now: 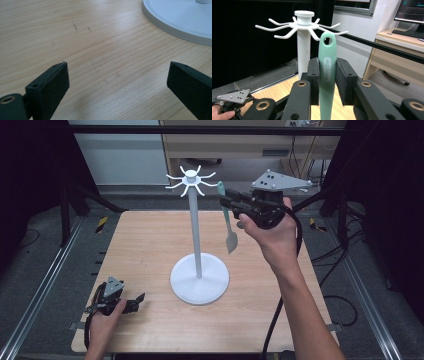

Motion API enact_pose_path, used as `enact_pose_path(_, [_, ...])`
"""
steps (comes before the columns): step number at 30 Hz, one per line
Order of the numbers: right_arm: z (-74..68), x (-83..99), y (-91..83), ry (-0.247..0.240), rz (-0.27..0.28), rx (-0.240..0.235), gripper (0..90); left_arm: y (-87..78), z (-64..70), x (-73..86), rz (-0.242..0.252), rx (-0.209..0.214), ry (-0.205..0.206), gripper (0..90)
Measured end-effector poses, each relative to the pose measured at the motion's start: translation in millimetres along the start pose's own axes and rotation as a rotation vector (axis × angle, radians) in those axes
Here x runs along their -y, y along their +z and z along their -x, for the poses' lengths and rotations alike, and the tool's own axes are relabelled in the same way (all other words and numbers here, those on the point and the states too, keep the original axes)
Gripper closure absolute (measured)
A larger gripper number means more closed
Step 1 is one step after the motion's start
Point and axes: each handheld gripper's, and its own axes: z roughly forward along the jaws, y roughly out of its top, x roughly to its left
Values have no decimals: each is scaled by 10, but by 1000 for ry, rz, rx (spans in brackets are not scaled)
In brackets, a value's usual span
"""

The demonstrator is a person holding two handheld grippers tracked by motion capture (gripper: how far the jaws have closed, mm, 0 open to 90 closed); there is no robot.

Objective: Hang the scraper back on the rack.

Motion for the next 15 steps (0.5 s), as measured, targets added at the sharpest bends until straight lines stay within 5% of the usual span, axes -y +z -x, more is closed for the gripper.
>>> enact_pose_path(15, [-12,-19,10,-2,-1,-15,742,0,0,0,0,0,0,37])
